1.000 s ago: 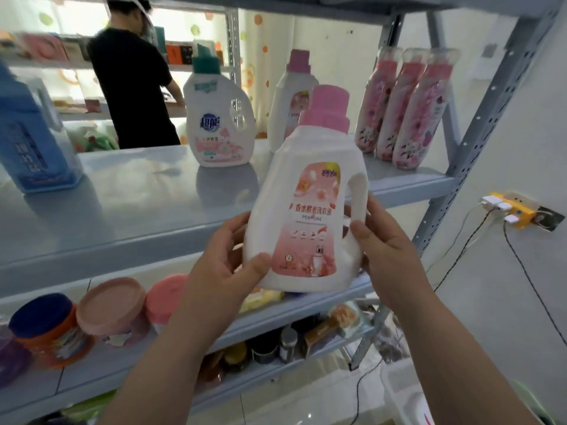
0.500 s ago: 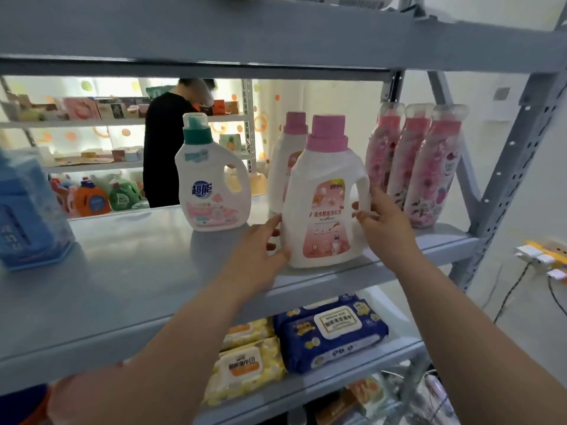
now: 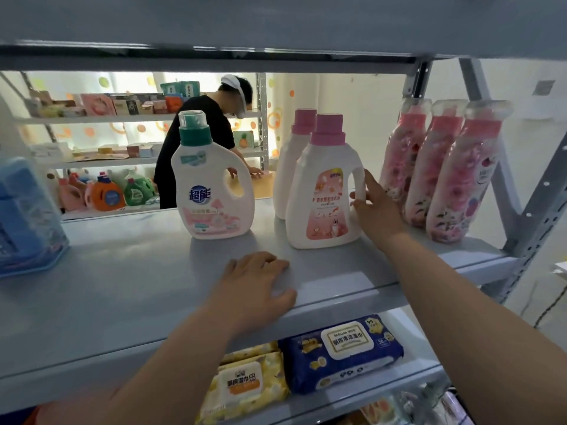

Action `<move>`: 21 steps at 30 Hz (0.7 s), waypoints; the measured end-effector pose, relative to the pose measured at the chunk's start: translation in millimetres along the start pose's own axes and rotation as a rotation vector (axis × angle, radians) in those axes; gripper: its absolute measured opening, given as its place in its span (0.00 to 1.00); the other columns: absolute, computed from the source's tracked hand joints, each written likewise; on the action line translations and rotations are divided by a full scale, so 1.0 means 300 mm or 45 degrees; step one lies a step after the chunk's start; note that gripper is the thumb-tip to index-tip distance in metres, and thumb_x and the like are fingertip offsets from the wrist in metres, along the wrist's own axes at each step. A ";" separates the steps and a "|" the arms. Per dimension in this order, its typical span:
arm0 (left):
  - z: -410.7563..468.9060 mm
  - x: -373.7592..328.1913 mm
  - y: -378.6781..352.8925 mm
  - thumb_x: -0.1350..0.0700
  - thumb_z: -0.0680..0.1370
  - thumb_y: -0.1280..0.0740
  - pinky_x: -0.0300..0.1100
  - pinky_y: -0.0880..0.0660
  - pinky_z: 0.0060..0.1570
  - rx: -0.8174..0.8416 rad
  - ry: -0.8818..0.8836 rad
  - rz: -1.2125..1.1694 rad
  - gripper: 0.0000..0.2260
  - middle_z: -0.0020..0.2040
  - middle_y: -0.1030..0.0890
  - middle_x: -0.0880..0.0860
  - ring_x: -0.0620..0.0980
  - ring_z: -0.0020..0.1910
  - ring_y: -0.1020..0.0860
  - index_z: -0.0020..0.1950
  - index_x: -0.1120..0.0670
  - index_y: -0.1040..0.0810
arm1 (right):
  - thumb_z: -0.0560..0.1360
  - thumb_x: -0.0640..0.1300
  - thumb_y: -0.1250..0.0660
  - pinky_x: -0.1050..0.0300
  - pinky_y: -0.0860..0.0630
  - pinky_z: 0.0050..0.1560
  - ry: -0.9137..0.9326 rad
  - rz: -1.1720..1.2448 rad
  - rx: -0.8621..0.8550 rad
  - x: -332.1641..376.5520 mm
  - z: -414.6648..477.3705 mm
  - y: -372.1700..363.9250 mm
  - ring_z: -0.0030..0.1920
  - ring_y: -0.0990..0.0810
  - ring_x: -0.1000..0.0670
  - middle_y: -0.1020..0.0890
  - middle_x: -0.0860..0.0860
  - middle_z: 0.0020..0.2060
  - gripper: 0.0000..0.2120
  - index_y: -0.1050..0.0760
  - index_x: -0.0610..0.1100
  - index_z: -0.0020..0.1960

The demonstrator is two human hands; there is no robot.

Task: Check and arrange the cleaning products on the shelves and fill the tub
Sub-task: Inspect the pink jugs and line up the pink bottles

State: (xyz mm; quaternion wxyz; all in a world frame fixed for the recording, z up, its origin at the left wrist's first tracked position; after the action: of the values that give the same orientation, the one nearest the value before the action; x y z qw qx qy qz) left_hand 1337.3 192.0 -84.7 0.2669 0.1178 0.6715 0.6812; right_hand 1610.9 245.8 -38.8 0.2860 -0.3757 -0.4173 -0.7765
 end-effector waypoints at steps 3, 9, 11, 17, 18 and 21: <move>0.002 0.007 -0.002 0.29 0.67 0.56 0.52 0.45 0.77 -0.014 -0.003 -0.026 0.40 0.76 0.35 0.45 0.48 0.76 0.39 0.77 0.40 0.36 | 0.81 0.38 0.45 0.57 0.28 0.55 0.021 0.019 -0.020 -0.002 0.024 -0.010 0.62 0.21 0.55 0.21 0.56 0.65 0.32 0.38 0.64 0.78; 0.001 0.003 -0.001 0.32 0.72 0.51 0.54 0.44 0.77 -0.006 -0.031 -0.016 0.36 0.77 0.35 0.47 0.51 0.76 0.39 0.78 0.42 0.36 | 0.81 0.42 0.43 0.46 0.26 0.67 -0.195 -0.153 0.054 -0.047 -0.010 -0.005 0.69 0.25 0.43 0.25 0.50 0.72 0.30 0.40 0.58 0.81; -0.003 0.000 -0.003 0.31 0.70 0.53 0.55 0.44 0.77 0.013 -0.093 -0.020 0.37 0.77 0.35 0.47 0.50 0.76 0.39 0.77 0.41 0.35 | 0.82 0.43 0.40 0.48 0.25 0.65 -0.233 -0.225 0.126 -0.058 -0.070 0.006 0.67 0.24 0.44 0.25 0.49 0.72 0.28 0.37 0.54 0.80; -0.027 -0.057 -0.022 0.35 0.73 0.60 0.48 0.39 0.75 -0.013 -0.376 0.121 0.38 0.77 0.33 0.49 0.49 0.75 0.36 0.79 0.46 0.35 | 0.83 0.49 0.38 0.52 0.30 0.65 0.039 -0.866 0.391 -0.037 -0.325 0.077 0.66 0.25 0.44 0.23 0.45 0.68 0.22 0.30 0.49 0.77; -0.024 -0.074 -0.028 0.35 0.73 0.61 0.50 0.40 0.76 -0.003 -0.399 0.152 0.39 0.78 0.35 0.49 0.50 0.76 0.37 0.79 0.47 0.36 | 0.83 0.50 0.38 0.52 0.31 0.66 0.073 -0.911 0.394 -0.043 -0.355 0.092 0.66 0.25 0.45 0.22 0.46 0.68 0.21 0.27 0.47 0.74; 0.000 -0.145 -0.048 0.35 0.71 0.64 0.53 0.42 0.77 0.048 -0.466 0.210 0.40 0.79 0.40 0.50 0.51 0.77 0.40 0.81 0.48 0.42 | 0.84 0.55 0.40 0.51 0.30 0.68 0.060 -0.934 0.329 -0.081 -0.411 0.159 0.66 0.25 0.47 0.21 0.49 0.66 0.20 0.23 0.47 0.71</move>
State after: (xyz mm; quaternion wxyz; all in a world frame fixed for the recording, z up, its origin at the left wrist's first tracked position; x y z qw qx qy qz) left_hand 1376.3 168.5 -90.2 0.3255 0.2992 0.6126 0.6551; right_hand 1618.0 119.2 -83.7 0.0439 -0.1443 -0.6116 -0.7766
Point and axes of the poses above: each hand's wrist, its own z-axis towards the middle knuckle, its own y-axis out of the back of the hand, x = y × z, the point moved 4 cm from there along z, towards the middle knuckle
